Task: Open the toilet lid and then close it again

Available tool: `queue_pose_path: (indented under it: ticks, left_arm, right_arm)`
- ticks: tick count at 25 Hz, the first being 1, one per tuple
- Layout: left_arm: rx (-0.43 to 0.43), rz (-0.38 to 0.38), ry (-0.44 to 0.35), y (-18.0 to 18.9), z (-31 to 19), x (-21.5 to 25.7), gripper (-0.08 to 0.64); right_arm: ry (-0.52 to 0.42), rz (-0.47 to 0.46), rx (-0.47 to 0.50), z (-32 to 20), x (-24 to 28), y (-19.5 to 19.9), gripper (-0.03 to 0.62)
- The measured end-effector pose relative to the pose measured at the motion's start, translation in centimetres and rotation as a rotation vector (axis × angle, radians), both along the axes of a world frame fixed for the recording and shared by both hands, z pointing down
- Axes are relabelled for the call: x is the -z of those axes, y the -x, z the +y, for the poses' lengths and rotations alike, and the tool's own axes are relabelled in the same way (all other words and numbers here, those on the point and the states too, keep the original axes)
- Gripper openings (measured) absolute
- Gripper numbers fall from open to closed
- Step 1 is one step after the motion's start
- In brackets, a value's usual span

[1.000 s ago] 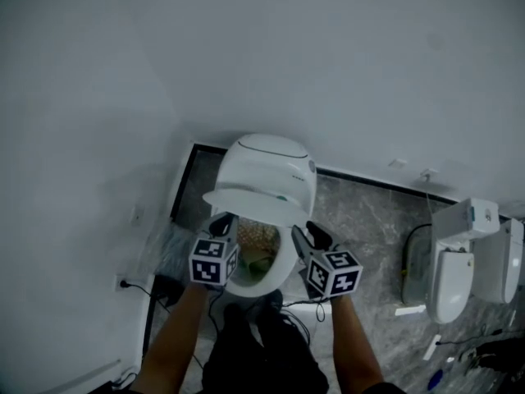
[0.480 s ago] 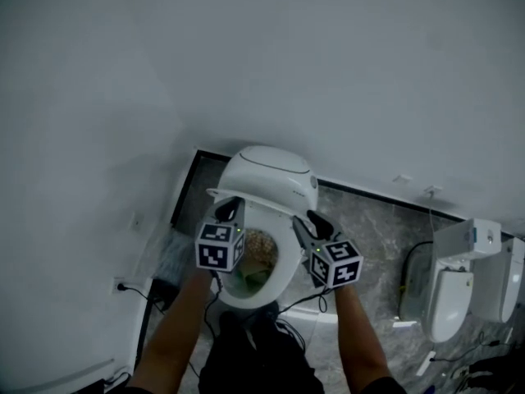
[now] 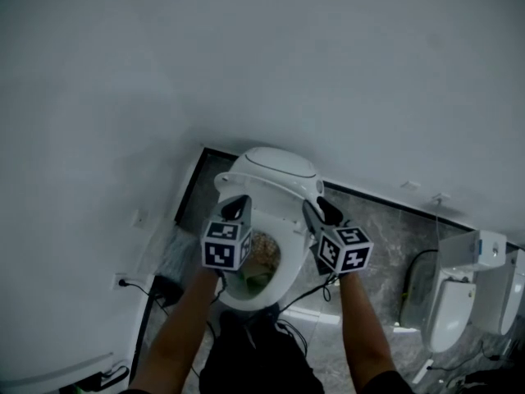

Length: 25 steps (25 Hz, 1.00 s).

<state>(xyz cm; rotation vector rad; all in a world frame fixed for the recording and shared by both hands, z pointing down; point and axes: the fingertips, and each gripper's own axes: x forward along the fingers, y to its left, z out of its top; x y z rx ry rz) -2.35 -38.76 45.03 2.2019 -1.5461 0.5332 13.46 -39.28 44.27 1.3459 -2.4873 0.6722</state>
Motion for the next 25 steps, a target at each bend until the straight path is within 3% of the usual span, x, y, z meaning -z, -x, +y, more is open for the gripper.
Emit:
queue_pose_path:
  ticks: [5,7,25]
  left_arm:
    - [0.02,-0.002,0.051,0.5,1.9,-1.5,0.009]
    - [0.033,0.0,0.065,0.7,2.4,-1.8,0.009]
    - [0.107,0.006,0.199,3.9,10.5,-5.6,0.009]
  right_arm:
    - [0.018,0.016,-0.001,-2.2,-0.3,-0.6,0.152]
    - [0.029,0.05,0.003,-2.9,-0.9,-0.8,0.107]
    - [0.065,0.092,-0.022,-7.4,-3.0,-2.5,0.112]
